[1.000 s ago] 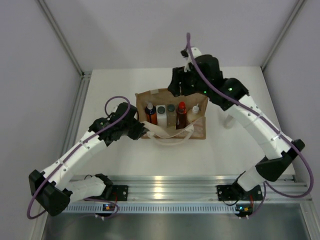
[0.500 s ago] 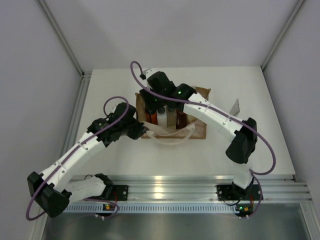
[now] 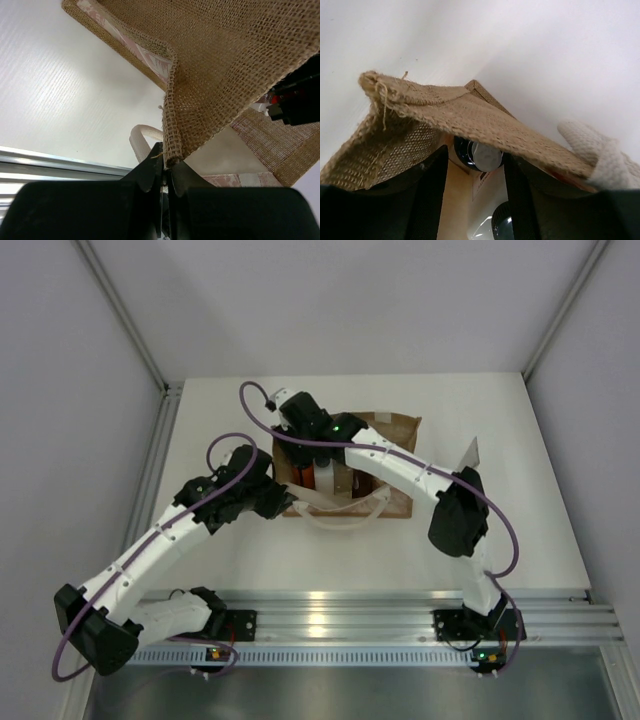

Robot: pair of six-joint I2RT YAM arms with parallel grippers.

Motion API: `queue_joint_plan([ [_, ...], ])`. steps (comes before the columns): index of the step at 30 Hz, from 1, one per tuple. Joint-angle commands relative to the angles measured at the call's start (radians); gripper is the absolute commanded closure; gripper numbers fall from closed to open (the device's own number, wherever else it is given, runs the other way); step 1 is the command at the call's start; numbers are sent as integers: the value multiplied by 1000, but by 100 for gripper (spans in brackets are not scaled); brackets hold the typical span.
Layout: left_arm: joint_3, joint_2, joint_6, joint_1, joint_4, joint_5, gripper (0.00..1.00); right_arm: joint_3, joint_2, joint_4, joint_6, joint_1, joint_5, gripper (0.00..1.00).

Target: Take the personal care products out of the canvas bag

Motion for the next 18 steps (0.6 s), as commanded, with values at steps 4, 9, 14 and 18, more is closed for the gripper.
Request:
queue_joint_plan([
  [4,-13,-29,-28,0,-32,-5,100,58,26,95,-17,-7,17,57],
  [9,-13,-29,-20,0,-33,-7,100,55,23,107,-14,-15,14,62],
  [14,-8,-20,-14,0,-33,-1,100,48,28,110,-17,-16,-1,83],
  [18,-7,-14,-11,0,-33,4,100,47,31,110,-21,-18,-13,100],
])
